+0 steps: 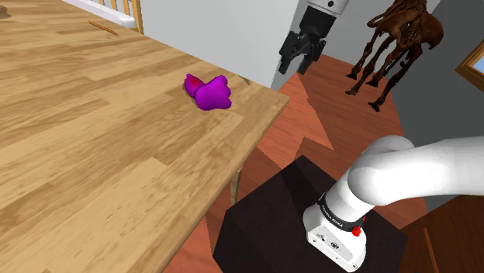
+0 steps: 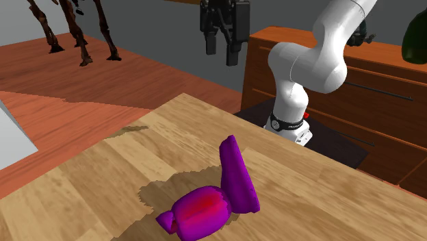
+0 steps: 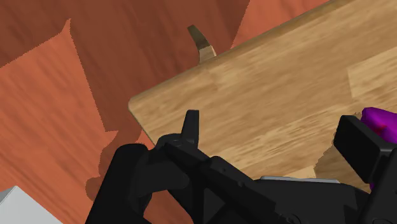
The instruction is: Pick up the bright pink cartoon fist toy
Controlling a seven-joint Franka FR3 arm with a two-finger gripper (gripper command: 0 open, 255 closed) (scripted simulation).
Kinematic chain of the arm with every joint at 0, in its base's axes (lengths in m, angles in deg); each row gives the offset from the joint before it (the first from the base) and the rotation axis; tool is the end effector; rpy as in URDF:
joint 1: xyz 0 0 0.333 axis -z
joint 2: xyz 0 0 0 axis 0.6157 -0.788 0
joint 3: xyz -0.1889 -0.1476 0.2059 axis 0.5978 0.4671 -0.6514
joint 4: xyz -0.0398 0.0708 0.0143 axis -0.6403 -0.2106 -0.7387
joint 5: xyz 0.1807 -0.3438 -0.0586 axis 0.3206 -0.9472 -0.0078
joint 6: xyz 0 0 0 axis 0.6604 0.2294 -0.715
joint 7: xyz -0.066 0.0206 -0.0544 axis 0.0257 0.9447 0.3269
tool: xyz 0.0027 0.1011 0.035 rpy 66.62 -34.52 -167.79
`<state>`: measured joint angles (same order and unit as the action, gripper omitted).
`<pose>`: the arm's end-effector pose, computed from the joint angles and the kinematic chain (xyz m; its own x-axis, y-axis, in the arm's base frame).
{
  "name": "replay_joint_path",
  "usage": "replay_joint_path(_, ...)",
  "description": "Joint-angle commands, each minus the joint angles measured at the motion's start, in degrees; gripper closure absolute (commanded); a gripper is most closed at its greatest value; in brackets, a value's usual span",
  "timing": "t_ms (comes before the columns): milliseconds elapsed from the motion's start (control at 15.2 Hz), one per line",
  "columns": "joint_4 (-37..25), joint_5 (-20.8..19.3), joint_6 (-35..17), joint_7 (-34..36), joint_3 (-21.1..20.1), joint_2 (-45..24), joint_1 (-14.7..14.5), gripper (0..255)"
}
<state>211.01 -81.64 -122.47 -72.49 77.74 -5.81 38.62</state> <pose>0.3229 -0.0014 0.5891 0.9912 -0.1214 0.0520 -0.1154 -0.9878 -0.1049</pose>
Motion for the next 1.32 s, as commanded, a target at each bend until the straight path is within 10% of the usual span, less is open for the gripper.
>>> replay_joint_path(0,0.0,0.0,0.0,0.0,0.0,0.0,0.0,0)
replay_joint_path(1254,-23.0,7.3,-9.6,11.8,-12.1,-35.9,-7.3,0)
